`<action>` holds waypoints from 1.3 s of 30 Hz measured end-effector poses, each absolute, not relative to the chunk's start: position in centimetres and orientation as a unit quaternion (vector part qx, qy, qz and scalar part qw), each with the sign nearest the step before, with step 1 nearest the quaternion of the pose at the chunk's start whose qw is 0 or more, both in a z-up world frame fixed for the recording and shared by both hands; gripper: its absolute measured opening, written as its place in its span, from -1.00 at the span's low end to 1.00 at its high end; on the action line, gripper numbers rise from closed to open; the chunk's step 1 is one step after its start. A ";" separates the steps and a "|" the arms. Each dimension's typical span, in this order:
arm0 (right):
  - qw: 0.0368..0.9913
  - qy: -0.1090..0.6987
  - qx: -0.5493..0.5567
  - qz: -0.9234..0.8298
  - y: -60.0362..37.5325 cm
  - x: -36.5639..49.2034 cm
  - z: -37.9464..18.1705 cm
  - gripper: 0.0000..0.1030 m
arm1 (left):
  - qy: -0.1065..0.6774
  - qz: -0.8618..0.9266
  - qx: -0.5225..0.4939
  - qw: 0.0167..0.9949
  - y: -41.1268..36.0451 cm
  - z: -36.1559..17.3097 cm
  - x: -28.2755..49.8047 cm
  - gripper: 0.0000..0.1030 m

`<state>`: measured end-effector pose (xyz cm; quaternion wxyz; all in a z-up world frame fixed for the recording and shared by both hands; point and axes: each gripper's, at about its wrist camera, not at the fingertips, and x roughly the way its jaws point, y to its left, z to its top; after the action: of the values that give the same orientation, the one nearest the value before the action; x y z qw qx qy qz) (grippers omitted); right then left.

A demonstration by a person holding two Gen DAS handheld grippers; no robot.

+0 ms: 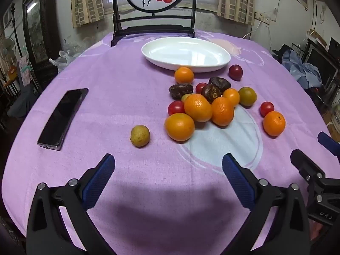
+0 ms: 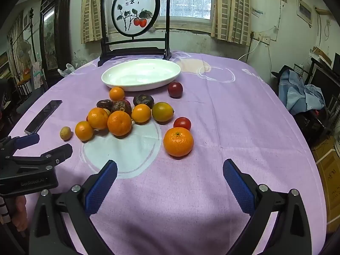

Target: Organize fruits

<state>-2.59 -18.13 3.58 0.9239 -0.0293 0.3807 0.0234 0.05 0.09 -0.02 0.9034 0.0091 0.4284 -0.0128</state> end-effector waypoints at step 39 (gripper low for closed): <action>0.923 0.383 -0.029 0.021 -18.1 -2.8 3.0 0.93 | 0.430 -0.024 -0.006 0.903 0.4 -0.4 -0.4 0.92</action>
<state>-2.82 -18.11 3.03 0.9230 -0.0288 0.3831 0.0208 -0.38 0.38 -0.41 0.9026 -0.0064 0.4299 -0.0239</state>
